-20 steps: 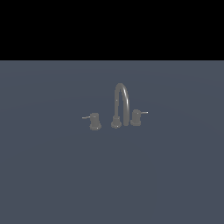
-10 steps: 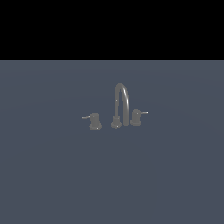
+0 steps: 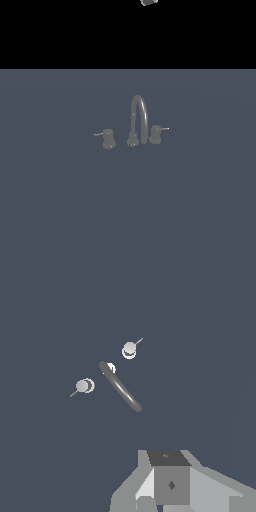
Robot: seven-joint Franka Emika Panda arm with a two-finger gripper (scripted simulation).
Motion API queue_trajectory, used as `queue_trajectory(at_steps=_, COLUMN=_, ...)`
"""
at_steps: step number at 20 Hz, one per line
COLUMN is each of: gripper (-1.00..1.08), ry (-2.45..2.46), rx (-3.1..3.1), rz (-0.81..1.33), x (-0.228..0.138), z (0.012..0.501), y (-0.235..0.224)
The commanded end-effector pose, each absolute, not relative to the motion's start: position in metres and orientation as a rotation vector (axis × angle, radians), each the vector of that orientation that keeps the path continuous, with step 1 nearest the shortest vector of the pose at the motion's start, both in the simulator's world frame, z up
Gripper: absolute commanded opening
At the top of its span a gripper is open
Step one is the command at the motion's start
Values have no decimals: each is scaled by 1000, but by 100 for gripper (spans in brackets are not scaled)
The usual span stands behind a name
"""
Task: Turn on the faucet by rotating a designated handle.
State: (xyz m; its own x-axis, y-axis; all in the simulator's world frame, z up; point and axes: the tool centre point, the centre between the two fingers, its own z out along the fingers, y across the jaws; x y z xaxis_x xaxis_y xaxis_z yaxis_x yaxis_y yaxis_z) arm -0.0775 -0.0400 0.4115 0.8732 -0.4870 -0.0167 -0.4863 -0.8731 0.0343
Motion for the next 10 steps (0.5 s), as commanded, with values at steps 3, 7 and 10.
queue_trajectory(at_steps=3, gripper=-100, ry=-943, rx=2971, rz=-32, x=-43, z=382, y=-50)
queue_trajectory(at_steps=7, gripper=-100, ry=-1082, rx=2927, rz=-28, x=-15, z=353, y=-59)
queue_trajectory(at_steps=10, gripper=-100, ry=-1185, rx=2890, rz=-25, x=5, z=329, y=-67)
